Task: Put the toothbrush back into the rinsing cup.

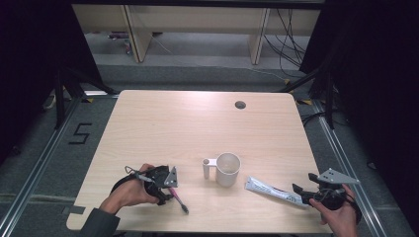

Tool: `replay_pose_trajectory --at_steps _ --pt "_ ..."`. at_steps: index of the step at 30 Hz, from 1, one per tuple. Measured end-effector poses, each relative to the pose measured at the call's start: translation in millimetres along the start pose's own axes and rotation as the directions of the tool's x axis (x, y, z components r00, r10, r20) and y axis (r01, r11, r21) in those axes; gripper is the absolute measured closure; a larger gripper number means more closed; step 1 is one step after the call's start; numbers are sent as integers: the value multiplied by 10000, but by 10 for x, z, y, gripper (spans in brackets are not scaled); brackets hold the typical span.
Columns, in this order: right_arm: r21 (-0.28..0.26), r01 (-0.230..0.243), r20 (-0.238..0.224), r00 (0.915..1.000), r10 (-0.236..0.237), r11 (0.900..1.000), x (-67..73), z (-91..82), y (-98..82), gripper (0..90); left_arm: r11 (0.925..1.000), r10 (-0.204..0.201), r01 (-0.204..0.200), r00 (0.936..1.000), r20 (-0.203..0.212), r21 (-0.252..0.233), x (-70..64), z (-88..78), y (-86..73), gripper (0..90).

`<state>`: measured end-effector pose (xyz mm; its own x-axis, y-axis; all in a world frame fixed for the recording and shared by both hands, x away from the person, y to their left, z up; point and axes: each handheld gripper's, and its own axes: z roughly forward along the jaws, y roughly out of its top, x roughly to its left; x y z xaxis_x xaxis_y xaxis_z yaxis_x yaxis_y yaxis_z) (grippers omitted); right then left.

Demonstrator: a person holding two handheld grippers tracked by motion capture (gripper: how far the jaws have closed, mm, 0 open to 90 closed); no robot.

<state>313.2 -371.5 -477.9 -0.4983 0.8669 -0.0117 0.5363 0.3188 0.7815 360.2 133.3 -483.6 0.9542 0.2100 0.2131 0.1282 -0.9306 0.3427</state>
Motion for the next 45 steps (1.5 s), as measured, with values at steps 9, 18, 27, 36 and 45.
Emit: replay_pose_trajectory --at_steps 9,18,27,36,45 --pt "-2 55 0 10000 -55 10000 -5 1 -1 251 9992 -10 -9 9990 456 408 44 12 32 449" --pt "-11 23 -71 10000 -23 10000 4 6 0 251 9972 -91 20 9954 950 749 8 -4 32 597" --pt "48 -11 -107 9999 11 10000 17 6 1 252 9943 -339 226 9937 1071 1047 -44 -16 48 732" --pt "8 79 -128 9999 -79 10000 16 10 0 254 9859 -877 740 9923 872 1504 -67 -24 72 815" --pt "80 -157 -226 9996 159 9998 44 16 -2 254 9713 -1519 1330 9848 841 1971 -55 -14 119 818"
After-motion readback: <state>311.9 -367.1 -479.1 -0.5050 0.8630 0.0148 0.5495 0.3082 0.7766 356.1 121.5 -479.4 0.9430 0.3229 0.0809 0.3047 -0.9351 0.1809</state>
